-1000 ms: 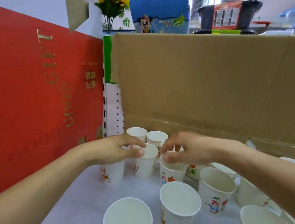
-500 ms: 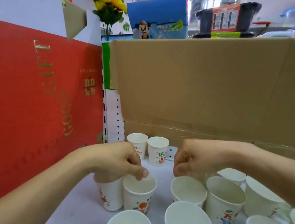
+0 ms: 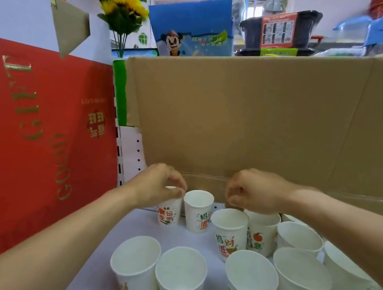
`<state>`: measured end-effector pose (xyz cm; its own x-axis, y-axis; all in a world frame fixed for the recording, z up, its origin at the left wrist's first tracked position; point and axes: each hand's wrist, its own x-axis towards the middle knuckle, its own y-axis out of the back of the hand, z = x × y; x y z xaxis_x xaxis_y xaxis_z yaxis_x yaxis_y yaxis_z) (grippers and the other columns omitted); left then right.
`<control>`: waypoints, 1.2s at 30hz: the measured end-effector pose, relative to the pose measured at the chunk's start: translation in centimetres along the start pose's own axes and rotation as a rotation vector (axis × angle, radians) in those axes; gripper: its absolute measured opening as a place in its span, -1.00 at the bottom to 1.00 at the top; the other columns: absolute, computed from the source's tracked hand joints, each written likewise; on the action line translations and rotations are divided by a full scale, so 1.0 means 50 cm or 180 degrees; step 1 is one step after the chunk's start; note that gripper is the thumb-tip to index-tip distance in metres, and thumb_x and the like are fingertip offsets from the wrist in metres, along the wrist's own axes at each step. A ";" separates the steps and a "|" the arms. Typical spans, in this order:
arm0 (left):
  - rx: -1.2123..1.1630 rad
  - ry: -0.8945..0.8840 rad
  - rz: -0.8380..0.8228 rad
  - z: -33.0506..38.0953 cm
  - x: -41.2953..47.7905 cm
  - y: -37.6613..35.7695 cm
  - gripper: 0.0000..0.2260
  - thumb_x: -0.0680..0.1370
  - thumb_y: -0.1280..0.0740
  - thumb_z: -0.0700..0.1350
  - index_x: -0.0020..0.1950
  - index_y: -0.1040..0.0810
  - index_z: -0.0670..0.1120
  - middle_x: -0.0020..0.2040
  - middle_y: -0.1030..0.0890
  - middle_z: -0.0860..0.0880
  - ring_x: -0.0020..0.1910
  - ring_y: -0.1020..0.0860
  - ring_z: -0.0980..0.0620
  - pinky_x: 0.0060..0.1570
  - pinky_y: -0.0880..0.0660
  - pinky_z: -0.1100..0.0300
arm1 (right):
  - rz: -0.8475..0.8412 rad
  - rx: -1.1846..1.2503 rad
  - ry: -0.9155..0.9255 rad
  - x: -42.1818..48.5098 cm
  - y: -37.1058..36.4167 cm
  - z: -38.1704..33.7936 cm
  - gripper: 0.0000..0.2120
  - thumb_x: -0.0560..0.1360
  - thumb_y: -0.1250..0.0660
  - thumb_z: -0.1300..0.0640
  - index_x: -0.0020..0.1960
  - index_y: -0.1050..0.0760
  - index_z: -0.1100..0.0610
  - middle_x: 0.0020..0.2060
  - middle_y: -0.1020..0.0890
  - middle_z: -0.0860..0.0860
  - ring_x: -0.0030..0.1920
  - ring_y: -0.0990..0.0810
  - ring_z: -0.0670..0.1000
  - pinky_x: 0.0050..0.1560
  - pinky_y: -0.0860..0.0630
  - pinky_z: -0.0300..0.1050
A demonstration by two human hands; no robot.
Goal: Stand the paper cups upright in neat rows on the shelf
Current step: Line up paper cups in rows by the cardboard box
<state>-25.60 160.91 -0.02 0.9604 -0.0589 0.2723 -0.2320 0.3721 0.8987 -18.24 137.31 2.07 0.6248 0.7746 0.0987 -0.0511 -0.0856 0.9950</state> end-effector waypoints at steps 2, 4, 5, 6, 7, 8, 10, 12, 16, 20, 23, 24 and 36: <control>0.0125 -0.0287 0.0079 0.005 0.010 -0.017 -0.86 0.48 -0.42 0.06 0.02 -0.66 0.11 -0.10 -0.56 0.25 -0.01 -0.47 0.22 0.03 -0.38 0.15 | -0.0027 -0.0034 -0.0023 0.010 -0.002 -0.004 -0.85 0.52 -0.24 0.07 -0.09 -0.59 -0.04 -0.17 -0.61 -0.16 -0.13 -0.58 -0.05 -0.20 -0.51 -0.11; 0.0529 -0.0498 0.0020 0.013 0.019 -0.035 -0.76 0.44 -0.43 0.15 0.08 -0.64 0.16 -0.03 -0.56 0.22 0.06 -0.40 0.15 0.08 -0.32 0.11 | -0.0114 0.0054 -0.0022 0.009 0.004 -0.004 -0.85 0.54 -0.25 0.07 -0.07 -0.61 -0.04 -0.17 -0.61 -0.17 -0.13 -0.58 -0.06 -0.18 -0.53 -0.11; 0.0749 -0.0551 -0.0043 0.017 0.024 -0.043 -0.73 0.43 -0.43 0.17 0.10 -0.62 0.17 0.00 -0.56 0.21 0.07 -0.39 0.14 0.07 -0.30 0.12 | -0.0185 0.0177 0.0021 0.005 0.005 -0.005 -0.86 0.54 -0.26 0.05 -0.07 -0.61 -0.04 -0.16 -0.63 -0.16 -0.12 -0.59 -0.06 -0.13 -0.55 -0.07; 0.0904 -0.0584 -0.0093 0.018 0.029 -0.051 -0.72 0.42 -0.43 0.18 0.11 -0.62 0.19 0.02 -0.56 0.20 0.07 -0.39 0.12 0.04 -0.29 0.14 | -0.0272 0.0353 0.0072 -0.002 0.006 -0.006 -0.86 0.54 -0.28 0.01 -0.06 -0.62 -0.03 -0.16 -0.65 -0.14 -0.12 -0.60 -0.06 -0.08 -0.57 -0.04; 0.0995 -0.0620 -0.0105 0.021 0.034 -0.055 -0.73 0.42 -0.42 0.18 0.10 -0.61 0.20 0.03 -0.57 0.19 0.07 -0.40 0.11 0.00 -0.27 0.16 | -0.0359 0.0533 0.0107 -0.010 0.007 -0.010 -0.83 0.52 -0.30 -0.06 -0.07 -0.62 -0.03 -0.16 -0.66 -0.13 -0.12 -0.60 -0.06 -0.06 -0.57 -0.03; 0.1032 -0.0661 -0.0114 0.022 0.037 -0.059 -0.76 0.44 -0.42 0.16 0.09 -0.62 0.20 0.03 -0.59 0.19 0.06 -0.40 0.11 -0.02 -0.25 0.17 | -0.0451 0.0652 0.0111 -0.019 0.004 -0.014 -0.79 0.49 -0.31 -0.15 -0.09 -0.61 -0.04 -0.17 -0.65 -0.12 -0.13 -0.60 -0.06 -0.07 -0.57 -0.03; 0.1097 -0.0760 -0.0101 0.025 0.041 -0.061 -0.81 0.48 -0.40 0.08 0.08 -0.64 0.16 0.02 -0.62 0.20 0.06 -0.40 0.12 -0.04 -0.23 0.16 | -0.0574 0.0605 0.0118 -0.033 -0.006 -0.024 -0.70 0.39 -0.37 -0.27 -0.15 -0.59 -0.05 -0.20 -0.62 -0.12 -0.16 -0.58 -0.07 -0.13 -0.54 -0.04; 0.1141 -0.0820 -0.0105 0.024 0.042 -0.058 -0.83 0.50 -0.40 0.04 0.07 -0.65 0.14 0.00 -0.63 0.20 0.05 -0.40 0.13 -0.03 -0.23 0.15 | -0.0500 0.0384 0.0195 -0.038 -0.022 -0.029 -0.74 0.35 -0.43 -0.21 -0.22 -0.56 -0.02 -0.25 -0.59 -0.11 -0.22 -0.55 -0.08 -0.21 -0.52 -0.03; 0.1274 -0.0827 -0.0150 0.017 0.040 -0.054 -0.84 0.52 -0.38 0.02 0.09 -0.63 0.13 0.02 -0.62 0.21 0.07 -0.40 0.15 0.04 -0.28 0.13 | -0.0151 -0.0041 0.0203 -0.028 -0.035 -0.025 -0.86 0.44 -0.38 0.03 -0.25 -0.50 0.04 -0.33 -0.56 -0.09 -0.35 -0.46 -0.10 -0.36 -0.36 -0.12; 0.1371 -0.0833 -0.0151 0.014 0.041 -0.056 -0.84 0.53 -0.37 0.01 0.10 -0.61 0.11 0.04 -0.61 0.19 0.10 -0.41 0.14 0.11 -0.30 0.13 | 0.0027 -0.0546 0.0108 -0.008 -0.038 -0.015 -0.90 0.45 -0.32 0.09 -0.24 -0.46 0.00 -0.27 -0.57 -0.06 -0.24 -0.51 0.05 -0.38 -0.31 -0.15; 0.1505 -0.0897 -0.0114 0.012 0.039 -0.057 -0.84 0.54 -0.37 0.01 0.10 -0.61 0.10 0.06 -0.62 0.19 0.10 -0.41 0.14 0.10 -0.30 0.13 | 0.0111 -0.0783 0.0118 0.000 -0.041 -0.008 -0.95 0.46 -0.30 0.10 -0.18 -0.50 -0.01 -0.14 -0.64 0.00 -0.17 -0.55 0.10 -0.30 -0.31 -0.16; 0.1540 -0.0909 -0.0107 0.011 0.039 -0.057 -0.84 0.54 -0.36 0.01 0.10 -0.61 0.10 0.06 -0.62 0.19 0.10 -0.41 0.14 0.10 -0.30 0.13 | 0.0122 -0.0807 0.0122 0.002 -0.043 -0.006 -0.96 0.46 -0.30 0.09 -0.16 -0.52 -0.01 -0.12 -0.64 0.00 -0.16 -0.55 0.10 -0.28 -0.31 -0.16; 0.0940 -0.1182 -0.0003 0.081 0.052 -0.058 -0.72 0.51 -0.35 0.14 0.21 -0.53 0.18 0.10 -0.51 0.27 0.18 -0.36 0.20 0.11 -0.23 0.16 | -0.0004 -0.0011 -0.0384 -0.071 0.039 0.065 -0.82 0.46 -0.36 -0.15 -0.08 -0.63 -0.07 -0.18 -0.64 -0.17 -0.12 -0.60 -0.07 -0.17 -0.51 -0.13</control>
<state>-23.07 155.91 -0.52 0.8530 -0.4064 0.3276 -0.3168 0.0957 0.9437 -18.04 132.38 3.61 0.7141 0.6936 0.0953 -0.0529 -0.0823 0.9952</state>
